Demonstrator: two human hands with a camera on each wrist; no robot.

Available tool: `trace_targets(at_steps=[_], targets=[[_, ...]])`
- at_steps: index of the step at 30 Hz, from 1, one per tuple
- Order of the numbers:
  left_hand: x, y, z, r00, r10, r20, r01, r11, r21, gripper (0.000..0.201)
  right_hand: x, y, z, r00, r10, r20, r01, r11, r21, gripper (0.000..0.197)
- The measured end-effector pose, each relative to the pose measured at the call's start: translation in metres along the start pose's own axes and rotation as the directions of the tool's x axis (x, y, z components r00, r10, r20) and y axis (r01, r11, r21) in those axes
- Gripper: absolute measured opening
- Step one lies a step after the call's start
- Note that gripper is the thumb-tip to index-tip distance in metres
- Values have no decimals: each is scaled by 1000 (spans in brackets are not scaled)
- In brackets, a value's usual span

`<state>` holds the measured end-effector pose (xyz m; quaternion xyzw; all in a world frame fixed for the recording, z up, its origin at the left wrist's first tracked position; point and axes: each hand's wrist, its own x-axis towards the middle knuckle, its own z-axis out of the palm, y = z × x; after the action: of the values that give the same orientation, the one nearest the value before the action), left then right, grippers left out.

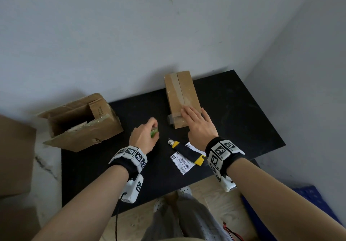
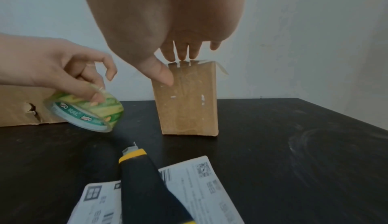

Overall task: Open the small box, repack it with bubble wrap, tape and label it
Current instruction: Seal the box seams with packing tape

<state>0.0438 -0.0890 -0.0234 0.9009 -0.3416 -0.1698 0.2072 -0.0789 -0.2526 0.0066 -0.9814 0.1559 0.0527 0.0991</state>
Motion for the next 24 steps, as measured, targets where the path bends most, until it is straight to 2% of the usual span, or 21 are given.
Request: trace_targets(at_steps=[2,6,9,13,17,19,21,24], targets=[[-5,-2,5,999,25,22,-25,1000,4,30,-7,1,3,999,-12,-39,12,1000,1,74],[-17,-4,15,991,130,14,-130,989,69,17,-20,2,12,995,-43,-87,44,999,13,73],[-28,-4,23,995,76,69,-81,993,80,16,-30,1,18,995,-52,-84,57,997,53,73],[-40,-4,34,986,28,165,-47,993,112,25,-43,2,25,996,-56,-71,65,991,118,71],[-44,-2,38,974,-21,226,-6,993,118,34,-51,6,26,992,-44,-118,64,983,172,70],[-44,5,35,988,-13,152,-10,989,149,38,-53,8,22,993,-25,-119,47,982,182,70],[-42,13,29,1000,-9,9,8,992,127,36,-54,12,17,990,8,-140,21,979,201,71],[-38,31,19,982,-104,-157,90,991,-98,32,-52,19,11,979,106,-172,-46,946,321,70]])
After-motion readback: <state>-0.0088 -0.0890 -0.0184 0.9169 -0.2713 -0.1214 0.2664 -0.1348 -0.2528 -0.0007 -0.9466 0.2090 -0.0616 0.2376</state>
